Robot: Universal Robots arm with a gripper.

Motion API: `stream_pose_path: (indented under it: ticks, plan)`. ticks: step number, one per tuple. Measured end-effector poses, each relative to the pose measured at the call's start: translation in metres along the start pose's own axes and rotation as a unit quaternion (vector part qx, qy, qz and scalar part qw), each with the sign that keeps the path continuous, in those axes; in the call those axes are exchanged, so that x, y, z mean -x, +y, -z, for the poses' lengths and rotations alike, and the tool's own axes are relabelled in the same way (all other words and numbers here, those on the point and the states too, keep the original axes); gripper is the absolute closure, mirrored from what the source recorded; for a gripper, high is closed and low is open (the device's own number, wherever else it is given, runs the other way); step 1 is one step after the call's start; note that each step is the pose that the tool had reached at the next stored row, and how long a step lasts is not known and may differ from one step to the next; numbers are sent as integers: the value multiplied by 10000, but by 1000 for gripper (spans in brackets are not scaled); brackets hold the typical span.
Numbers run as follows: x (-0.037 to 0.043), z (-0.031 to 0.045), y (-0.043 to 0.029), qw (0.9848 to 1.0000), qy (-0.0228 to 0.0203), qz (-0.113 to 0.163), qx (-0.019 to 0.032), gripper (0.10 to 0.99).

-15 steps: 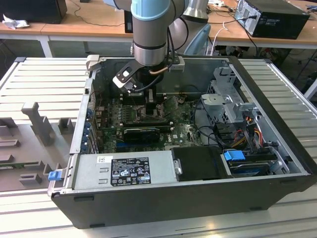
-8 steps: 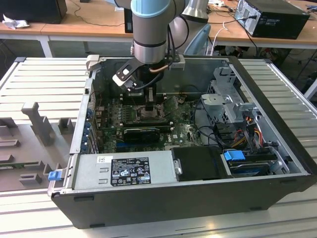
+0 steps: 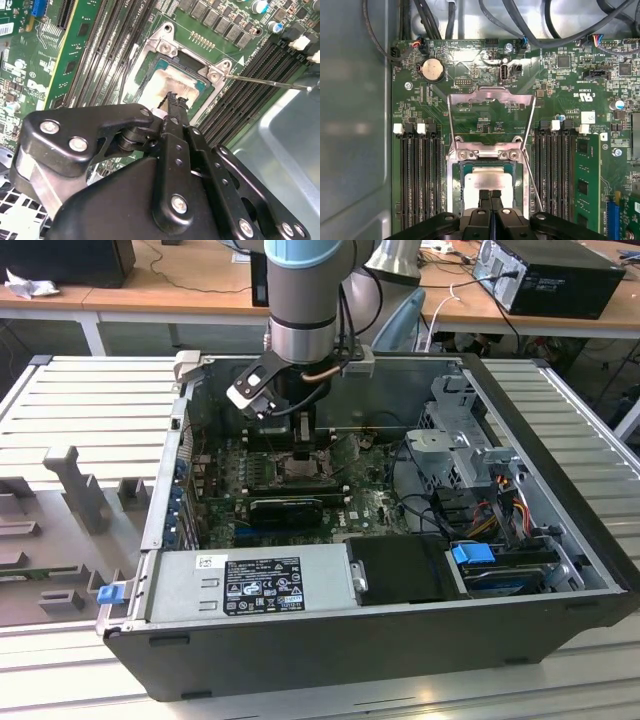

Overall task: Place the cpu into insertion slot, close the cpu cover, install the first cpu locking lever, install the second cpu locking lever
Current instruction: 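Close the cpu cover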

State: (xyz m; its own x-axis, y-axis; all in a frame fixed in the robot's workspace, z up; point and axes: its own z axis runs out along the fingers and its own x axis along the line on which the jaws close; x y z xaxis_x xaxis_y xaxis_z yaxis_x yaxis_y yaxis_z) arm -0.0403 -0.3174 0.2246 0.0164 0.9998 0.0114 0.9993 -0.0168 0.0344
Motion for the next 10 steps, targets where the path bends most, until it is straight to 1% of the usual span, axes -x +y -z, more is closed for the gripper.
stream_pose_path:
  ticks: [2,5,7,10]
  plan:
    - [0,1,5,10000,0,-10,0,980]
    - [10,-2,75,10000,0,-15,-4,980]
    - [14,-3,102,10000,0,-15,-5,980]
    - [15,-5,104,10000,12,-15,-5,980]
